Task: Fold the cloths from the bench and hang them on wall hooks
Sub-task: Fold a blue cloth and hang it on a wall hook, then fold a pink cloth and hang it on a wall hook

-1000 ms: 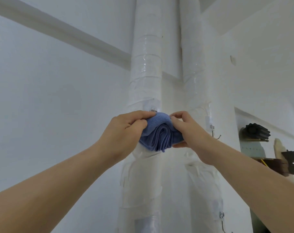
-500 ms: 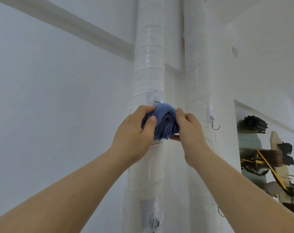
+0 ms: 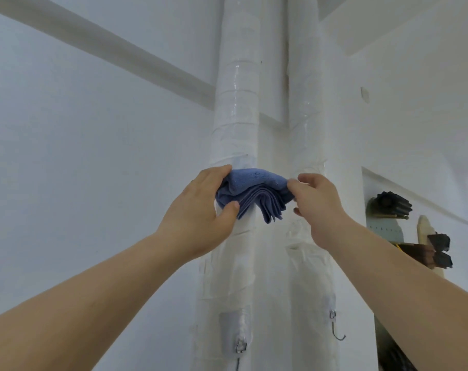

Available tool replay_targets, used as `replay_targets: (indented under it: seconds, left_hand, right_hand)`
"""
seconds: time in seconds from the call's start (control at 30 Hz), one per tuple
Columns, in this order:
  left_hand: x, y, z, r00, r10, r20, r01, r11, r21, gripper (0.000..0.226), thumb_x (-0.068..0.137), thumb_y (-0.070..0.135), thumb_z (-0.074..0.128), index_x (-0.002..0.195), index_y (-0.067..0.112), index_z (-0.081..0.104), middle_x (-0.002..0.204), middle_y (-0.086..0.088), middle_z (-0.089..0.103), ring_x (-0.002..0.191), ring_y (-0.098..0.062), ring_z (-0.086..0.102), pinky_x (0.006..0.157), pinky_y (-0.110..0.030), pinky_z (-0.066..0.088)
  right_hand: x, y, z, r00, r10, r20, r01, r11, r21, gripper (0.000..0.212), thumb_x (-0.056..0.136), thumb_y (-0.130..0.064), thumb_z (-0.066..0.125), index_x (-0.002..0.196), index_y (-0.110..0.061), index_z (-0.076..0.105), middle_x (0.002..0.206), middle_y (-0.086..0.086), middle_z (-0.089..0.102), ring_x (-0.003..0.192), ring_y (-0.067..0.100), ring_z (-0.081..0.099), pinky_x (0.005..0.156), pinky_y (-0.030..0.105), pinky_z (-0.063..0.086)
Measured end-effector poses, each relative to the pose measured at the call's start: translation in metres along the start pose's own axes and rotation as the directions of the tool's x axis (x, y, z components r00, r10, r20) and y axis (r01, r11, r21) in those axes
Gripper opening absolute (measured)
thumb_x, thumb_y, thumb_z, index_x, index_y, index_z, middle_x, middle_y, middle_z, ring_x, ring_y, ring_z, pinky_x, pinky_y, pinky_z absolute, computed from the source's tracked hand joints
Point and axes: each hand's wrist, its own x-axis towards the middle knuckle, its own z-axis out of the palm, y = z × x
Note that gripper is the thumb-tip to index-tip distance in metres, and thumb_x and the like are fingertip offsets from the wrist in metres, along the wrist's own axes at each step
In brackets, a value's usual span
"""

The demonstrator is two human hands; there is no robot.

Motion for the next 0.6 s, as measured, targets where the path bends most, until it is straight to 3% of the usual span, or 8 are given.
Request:
replay_targets:
  seconds: [0.07, 0.13, 0.23, 0.33, 0.43, 0.5, 0.6]
  left_hand:
    - [-0.003, -0.005, -0.002, 0.999, -0.032, -0.005, 0.032, 0.999, -0.023, 0.063, 0.095, 0.031, 0.062, 0.151, 0.036, 0.034, 0.137, 0.027, 0.041, 0.121, -0.003, 0.049, 0.099, -0.023, 0.041]
    - [-0.009, -0.008, -0.003, 0.998, -0.057, -0.04, 0.055, 0.998, -0.043, 0.059, 0.094, 0.032, 0.063, 0.148, 0.036, 0.037, 0.14, 0.024, 0.045, 0.125, -0.003, 0.051, 0.104, -0.031, 0.048]
    - [-0.024, -0.011, -0.002, 0.987, -0.097, -0.126, 0.089, 0.994, -0.065, 0.036, 0.092, 0.029, 0.065, 0.125, 0.034, 0.05, 0.119, 0.02, 0.056, 0.1, -0.002, 0.06, 0.087, -0.034, 0.056]
    - [-0.054, -0.013, 0.005, 0.978, -0.188, -0.087, 0.169, 0.967, -0.19, 0.018, 0.092, 0.026, 0.066, 0.106, 0.032, 0.057, 0.092, 0.015, 0.064, 0.079, -0.004, 0.061, 0.071, -0.025, 0.052]
    - [-0.106, -0.011, 0.022, 0.973, -0.228, 0.036, 0.228, 0.93, -0.287, 0.011, 0.093, 0.023, 0.066, 0.099, 0.031, 0.061, 0.085, 0.012, 0.066, 0.066, -0.005, 0.059, 0.063, -0.016, 0.048]
    - [-0.153, -0.009, 0.038, 0.957, -0.249, 0.151, 0.287, 0.894, -0.344, 0.01, 0.094, 0.02, 0.066, 0.096, 0.03, 0.063, 0.085, 0.011, 0.066, 0.061, -0.005, 0.056, 0.06, -0.015, 0.048]
    - [-0.237, -0.006, 0.068, 0.876, -0.301, 0.376, 0.437, 0.824, -0.361, 0.011, 0.094, 0.02, 0.066, 0.097, 0.031, 0.064, 0.081, 0.006, 0.066, 0.058, -0.008, 0.057, 0.057, -0.017, 0.049]
  right_hand:
    - [-0.007, -0.006, -0.001, 0.994, -0.1, -0.039, 0.097, 0.993, -0.065, 0.039, 0.097, -0.024, 0.06, 0.135, -0.021, 0.054, 0.128, -0.001, 0.059, 0.111, 0.019, 0.059, 0.09, 0.031, 0.045]
    - [-0.014, -0.009, -0.003, 0.978, -0.205, -0.047, 0.198, 0.972, -0.126, 0.034, 0.096, -0.024, 0.059, 0.13, -0.024, 0.057, 0.126, -0.006, 0.06, 0.113, 0.015, 0.059, 0.089, 0.03, 0.047]
    - [-0.033, -0.007, -0.006, 0.939, -0.342, -0.043, 0.325, 0.92, -0.22, 0.028, 0.095, -0.022, 0.059, 0.123, -0.026, 0.058, 0.12, -0.008, 0.062, 0.112, 0.011, 0.06, 0.094, 0.031, 0.051]
    - [-0.075, 0.007, -0.009, 0.915, -0.4, -0.047, 0.382, 0.901, -0.207, 0.018, 0.096, -0.02, 0.06, 0.112, -0.028, 0.06, 0.102, -0.008, 0.066, 0.095, 0.006, 0.062, 0.08, 0.019, 0.049]
    - [-0.133, 0.046, -0.011, 0.964, -0.262, 0.032, 0.264, 0.951, -0.159, 0.012, 0.096, -0.018, 0.062, 0.104, -0.026, 0.066, 0.089, -0.005, 0.07, 0.082, 0.009, 0.066, 0.072, 0.015, 0.052]
    - [-0.176, 0.083, -0.017, 0.984, -0.06, 0.169, 0.089, 0.982, -0.169, 0.008, 0.096, -0.021, 0.064, 0.098, -0.027, 0.069, 0.088, 0.003, 0.073, 0.083, 0.02, 0.07, 0.078, 0.034, 0.06]
    - [-0.246, 0.143, -0.038, 0.898, 0.305, 0.317, -0.182, 0.914, -0.363, 0.006, 0.095, -0.027, 0.066, 0.094, -0.026, 0.071, 0.087, 0.009, 0.076, 0.082, 0.028, 0.073, 0.08, 0.05, 0.06]
